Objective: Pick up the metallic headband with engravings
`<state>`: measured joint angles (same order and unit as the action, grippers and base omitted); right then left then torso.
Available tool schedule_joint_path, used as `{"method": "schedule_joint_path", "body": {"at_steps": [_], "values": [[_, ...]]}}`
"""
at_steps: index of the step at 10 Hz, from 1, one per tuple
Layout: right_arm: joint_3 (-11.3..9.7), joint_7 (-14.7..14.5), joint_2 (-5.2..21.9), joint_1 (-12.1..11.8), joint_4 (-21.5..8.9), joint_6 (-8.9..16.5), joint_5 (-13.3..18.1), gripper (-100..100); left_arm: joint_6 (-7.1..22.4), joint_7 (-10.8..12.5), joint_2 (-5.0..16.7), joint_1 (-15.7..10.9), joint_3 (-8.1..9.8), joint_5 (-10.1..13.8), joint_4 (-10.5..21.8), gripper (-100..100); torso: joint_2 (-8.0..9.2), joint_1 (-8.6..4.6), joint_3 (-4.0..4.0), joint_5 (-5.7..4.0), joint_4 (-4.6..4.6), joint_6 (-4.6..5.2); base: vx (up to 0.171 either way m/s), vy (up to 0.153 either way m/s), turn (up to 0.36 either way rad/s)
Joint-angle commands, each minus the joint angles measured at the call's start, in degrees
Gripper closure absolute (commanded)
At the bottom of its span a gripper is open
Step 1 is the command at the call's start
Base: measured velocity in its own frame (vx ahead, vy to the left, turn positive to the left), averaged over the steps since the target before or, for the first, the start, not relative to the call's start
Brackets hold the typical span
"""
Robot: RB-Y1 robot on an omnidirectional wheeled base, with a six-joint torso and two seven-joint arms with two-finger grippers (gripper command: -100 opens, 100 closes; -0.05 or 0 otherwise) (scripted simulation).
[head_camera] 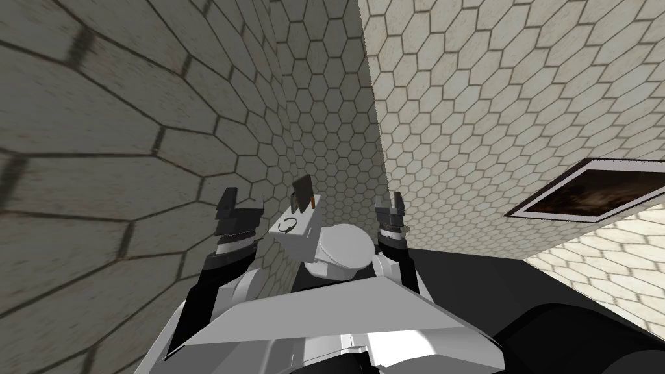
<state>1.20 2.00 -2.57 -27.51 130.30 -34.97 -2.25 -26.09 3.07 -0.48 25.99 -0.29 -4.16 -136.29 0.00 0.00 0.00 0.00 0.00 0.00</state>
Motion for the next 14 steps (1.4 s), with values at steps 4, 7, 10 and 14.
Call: {"method": "schedule_joint_path", "body": {"at_steps": [4,7,10,14], "values": [[0.00,0.00,0.00,0.00,0.00,0.00,0.00,0,1.85,-0.56,5.62,1.03,1.42,-0.30,1.45,-100,0.12,-0.09,0.07,-0.02,0.03,0.00,-0.028,-0.025,0.014],[-0.01,0.00,-0.01,0.01,0.00,0.00,0.00,0,4.96,-1.53,8.18,2.45,3.69,-0.82,3.89,-100,0.25,-0.26,0.14,-0.05,0.05,0.00,-0.062,-0.068,0.035],[-0.01,0.00,-0.01,0.01,0.00,0.00,0.00,0,7.70,-2.39,8.70,3.48,5.60,-1.28,6.06,-100,0.21,-0.19,0.12,-0.04,0.05,0.00,-0.052,-0.055,0.029],[0.00,0.00,0.00,0.00,0.00,0.00,0.00,0,11.34,-3.51,8.66,4.49,7.97,-1.86,8.96,-100,0.14,-0.18,0.09,-0.04,0.03,0.00,-0.038,-0.053,0.035]]}}
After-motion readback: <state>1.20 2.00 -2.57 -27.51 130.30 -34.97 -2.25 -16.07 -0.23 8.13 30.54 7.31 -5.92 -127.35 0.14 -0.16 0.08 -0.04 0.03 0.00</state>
